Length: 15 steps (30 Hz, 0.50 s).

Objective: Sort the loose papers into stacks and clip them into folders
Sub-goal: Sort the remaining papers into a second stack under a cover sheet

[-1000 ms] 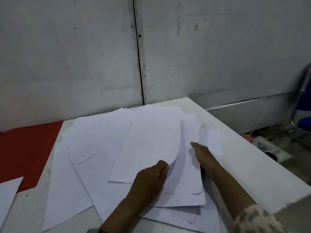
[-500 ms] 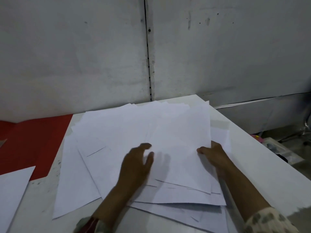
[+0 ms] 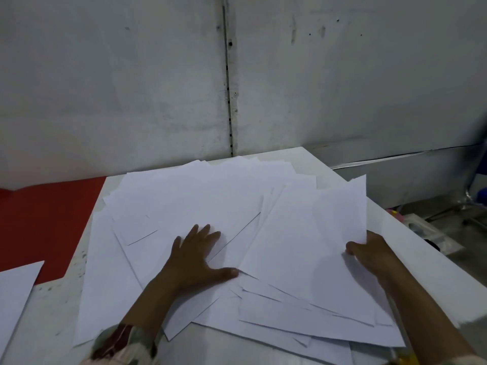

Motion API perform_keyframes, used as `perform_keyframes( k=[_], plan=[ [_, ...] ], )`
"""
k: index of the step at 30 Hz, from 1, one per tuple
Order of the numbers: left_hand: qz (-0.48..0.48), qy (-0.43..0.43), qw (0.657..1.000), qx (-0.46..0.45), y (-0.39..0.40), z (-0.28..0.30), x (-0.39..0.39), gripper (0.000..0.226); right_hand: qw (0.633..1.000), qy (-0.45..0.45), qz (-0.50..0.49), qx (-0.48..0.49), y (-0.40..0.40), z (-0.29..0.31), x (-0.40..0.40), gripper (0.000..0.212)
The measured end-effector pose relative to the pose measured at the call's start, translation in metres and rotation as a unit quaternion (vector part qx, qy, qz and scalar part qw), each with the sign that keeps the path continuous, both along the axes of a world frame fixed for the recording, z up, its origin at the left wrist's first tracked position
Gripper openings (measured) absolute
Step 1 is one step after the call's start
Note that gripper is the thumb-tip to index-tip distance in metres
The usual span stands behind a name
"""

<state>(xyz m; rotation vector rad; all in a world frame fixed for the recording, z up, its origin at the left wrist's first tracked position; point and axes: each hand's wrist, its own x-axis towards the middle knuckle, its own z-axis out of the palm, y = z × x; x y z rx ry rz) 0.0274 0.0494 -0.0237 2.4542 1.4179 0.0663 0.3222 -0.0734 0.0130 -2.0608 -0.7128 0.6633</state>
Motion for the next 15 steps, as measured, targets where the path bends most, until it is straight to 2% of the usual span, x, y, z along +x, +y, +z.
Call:
perform_keyframes(
  k=[3,6,9,10,11,12,13,15],
  plan=[
    [0.033,0.012,0.999,0.032,0.008,0.001,0.001,0.140,1.000,-0.007,-0.001,-0.003,-0.003,0.002,-0.002,0.033],
    [0.047,0.045,0.996,0.065,0.008,0.006,0.004,0.113,1.000,-0.008,0.002,-0.002,-0.002,0.002,-0.004,0.033],
    [0.025,0.067,0.989,0.129,0.008,0.012,0.008,0.102,1.000,-0.003,0.001,0.001,-0.001,0.003,-0.007,0.034],
    [0.009,0.068,0.982,0.175,0.008,0.013,0.010,0.092,1.000,-0.001,0.001,0.000,0.000,0.003,-0.007,0.034],
    [-0.009,0.076,0.976,0.206,0.008,0.013,0.011,0.072,1.000,-0.001,0.001,0.000,0.000,0.003,-0.007,0.034],
    [-0.032,0.093,0.973,0.210,0.007,0.016,0.012,0.051,1.000,-0.001,0.002,-0.001,0.000,0.004,-0.008,0.033],
    [-0.040,0.097,0.968,0.227,0.008,0.015,0.014,0.043,1.000,-0.001,0.002,-0.001,-0.001,0.003,-0.007,0.032],
    [-0.034,0.085,0.960,0.265,0.015,0.004,0.015,0.046,1.000,0.003,0.003,0.005,-0.001,0.002,-0.006,0.031]
  ],
)
